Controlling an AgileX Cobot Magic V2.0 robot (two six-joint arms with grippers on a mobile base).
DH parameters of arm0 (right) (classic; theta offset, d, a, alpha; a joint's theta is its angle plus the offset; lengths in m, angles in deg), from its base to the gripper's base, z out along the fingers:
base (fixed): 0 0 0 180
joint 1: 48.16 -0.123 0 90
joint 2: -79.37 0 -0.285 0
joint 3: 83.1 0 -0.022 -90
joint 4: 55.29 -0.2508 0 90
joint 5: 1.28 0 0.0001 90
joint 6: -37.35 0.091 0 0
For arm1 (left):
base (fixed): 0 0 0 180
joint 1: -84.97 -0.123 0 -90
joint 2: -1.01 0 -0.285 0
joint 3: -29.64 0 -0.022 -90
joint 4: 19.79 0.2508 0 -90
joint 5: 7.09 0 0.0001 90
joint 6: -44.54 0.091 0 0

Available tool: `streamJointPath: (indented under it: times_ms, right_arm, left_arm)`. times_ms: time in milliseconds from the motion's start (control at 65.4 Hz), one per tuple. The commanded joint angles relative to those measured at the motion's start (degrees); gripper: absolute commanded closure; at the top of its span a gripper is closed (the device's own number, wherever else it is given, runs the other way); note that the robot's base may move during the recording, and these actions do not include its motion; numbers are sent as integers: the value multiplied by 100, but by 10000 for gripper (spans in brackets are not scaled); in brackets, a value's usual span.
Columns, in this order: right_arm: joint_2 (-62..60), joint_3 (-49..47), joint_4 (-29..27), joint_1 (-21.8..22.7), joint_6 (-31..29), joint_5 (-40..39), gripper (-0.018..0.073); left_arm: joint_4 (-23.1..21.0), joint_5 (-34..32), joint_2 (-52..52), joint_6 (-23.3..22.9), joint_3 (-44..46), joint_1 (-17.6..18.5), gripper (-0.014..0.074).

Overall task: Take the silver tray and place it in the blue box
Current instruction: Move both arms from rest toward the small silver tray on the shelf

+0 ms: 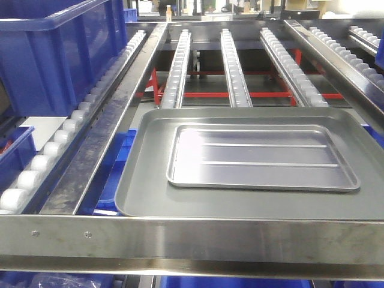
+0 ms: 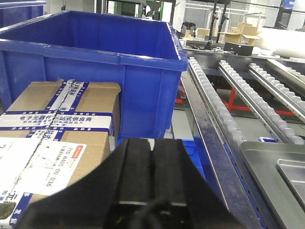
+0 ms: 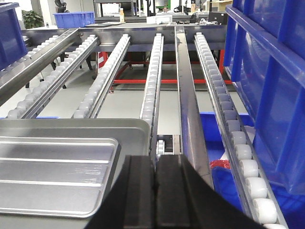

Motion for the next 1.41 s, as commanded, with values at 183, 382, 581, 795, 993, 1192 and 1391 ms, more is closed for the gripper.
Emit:
streamJointPath:
  times_ms: [183, 382, 581, 795, 993, 1192, 1391]
  right_arm:
    - [-117, 12, 5, -4, -43, -510, 508]
    - [-117, 12, 63, -3, -67, -517, 508]
    - [-117, 12, 63, -3, -76, -512, 508]
    - [-117, 12, 63, -3, -76, -542, 508]
    - [-117, 12, 63, -3, -76, -623, 508]
    - [-90, -549, 1, -3, -23, -778, 508]
    - [743, -1827, 1, -3, -23, -154, 505]
  left_arm:
    - [-41, -445, 105, -13, 17, 24, 701]
    - [-41, -445, 105, -13, 17, 24, 701]
    - [-41, -483, 105, -13, 17, 24, 701]
    - [-41, -483, 105, -13, 17, 24, 701]
    - [-77, -554, 105, -13, 26, 24, 701]
    - [-16, -29, -133, -13, 992, 24, 701]
    - [511, 1707, -1236, -13, 2907, 35, 699]
